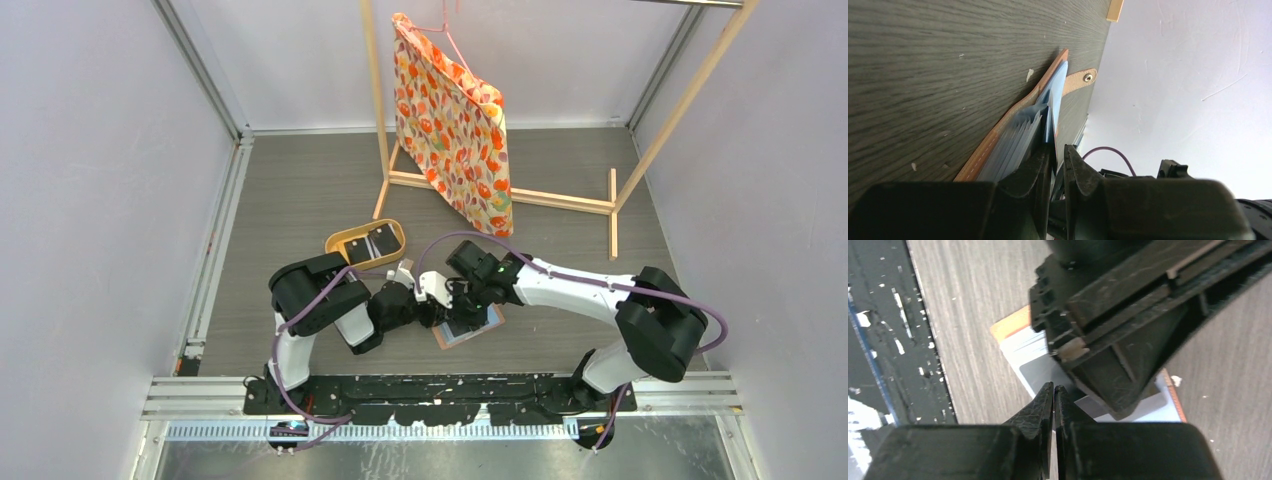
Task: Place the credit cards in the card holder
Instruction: Insert the credit card into the card holder.
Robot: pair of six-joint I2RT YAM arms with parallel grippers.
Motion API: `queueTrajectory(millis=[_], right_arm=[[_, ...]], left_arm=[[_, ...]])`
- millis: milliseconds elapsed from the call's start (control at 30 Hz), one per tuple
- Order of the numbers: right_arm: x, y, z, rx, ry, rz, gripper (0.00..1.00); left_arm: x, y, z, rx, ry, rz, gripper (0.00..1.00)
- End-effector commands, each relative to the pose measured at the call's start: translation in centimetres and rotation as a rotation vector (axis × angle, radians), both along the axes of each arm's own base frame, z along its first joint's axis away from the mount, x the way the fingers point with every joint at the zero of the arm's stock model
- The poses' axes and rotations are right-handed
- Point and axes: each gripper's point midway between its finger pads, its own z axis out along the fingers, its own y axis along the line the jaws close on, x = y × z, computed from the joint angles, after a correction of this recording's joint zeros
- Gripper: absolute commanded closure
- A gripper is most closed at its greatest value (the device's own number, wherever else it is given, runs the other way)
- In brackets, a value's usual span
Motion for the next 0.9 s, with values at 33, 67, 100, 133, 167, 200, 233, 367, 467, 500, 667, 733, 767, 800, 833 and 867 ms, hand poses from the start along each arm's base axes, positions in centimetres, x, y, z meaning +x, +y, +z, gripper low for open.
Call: queueTrajectory(millis=[33, 67, 100, 133, 167, 200, 233, 367, 467, 500, 667, 733, 767, 800, 833, 867], right_arm=[[2.1, 0.5, 0.4, -0.005, -0.107, -0.039, 0.91], [2.1, 0.4, 0.3, -0.017, -0.108, -0.039, 0.91], [2.1, 0.2, 0.0, -0.032, -0.104, -0.039, 0.91], [2.1, 0.2, -0.1, -0.036, -0.104, -0.037, 0.91], [2.2, 0.1, -0.1, -0.04, -0.107, -0.04, 0.91], [2.3, 0.1, -0.1, -0.044, -0.114, -0.044, 0.91], [2.5, 0.0, -0.1, -0.048, -0.123, -0.048, 0.91], [3.3, -0.4, -0.4, -0.081, -0.153, -0.078, 0.91], [3.9, -0.6, -0.2, -0.099, -0.174, -0.101, 0.91], [3.9, -0.7, -0.2, -0.102, -0.176, -0.105, 0.91], [4.4, -0.9, -0.2, -0.116, -0.19, -0.127, 0.91], [4.7, -1.0, -0.2, -0.118, -0.198, -0.148, 0.92], [4.9, -1.1, -0.1, -0.117, -0.2, -0.159, 0.92], [5.1, -1.1, 0.0, -0.115, -0.2, -0.169, 0.92], [5.2, -1.2, 0.0, -0.114, -0.198, -0.179, 0.92], [5.3, -1.3, 0.0, -0.114, -0.195, -0.187, 0.92]], left_arm=[[-1.6, 2.0, -5.4, 0.185, 0.067, -0.026, 0.82], [-1.6, 2.0, -5.4, 0.185, 0.067, -0.027, 0.81], [-1.5, 2.1, -5.3, 0.184, 0.066, -0.023, 0.81], [-1.5, 2.1, -5.2, 0.182, 0.064, -0.024, 0.8], [-1.6, 2.1, -5.1, 0.18, 0.064, -0.025, 0.8], [-1.5, 2.2, -5.1, 0.18, 0.062, -0.023, 0.79], [-1.5, 2.2, -5.0, 0.18, 0.061, -0.022, 0.79], [-1.4, 2.4, -4.9, 0.18, 0.059, -0.019, 0.77], [-1.4, 2.8, -4.9, 0.183, 0.059, -0.014, 0.76], [-1.4, 2.9, -4.9, 0.184, 0.06, -0.012, 0.76], [-1.5, 3.4, -5.0, 0.186, 0.06, -0.008, 0.73], [-1.5, 3.5, -5.0, 0.186, 0.062, -0.004, 0.71], [-1.6, 3.6, -5.0, 0.185, 0.06, -0.005, 0.71], [-1.5, 3.7, -5.0, 0.184, 0.059, -0.002, 0.7], [-1.5, 3.8, -4.9, 0.182, 0.059, 0.0, 0.7], [-1.5, 3.8, -4.8, 0.179, 0.057, 0.002, 0.7]])
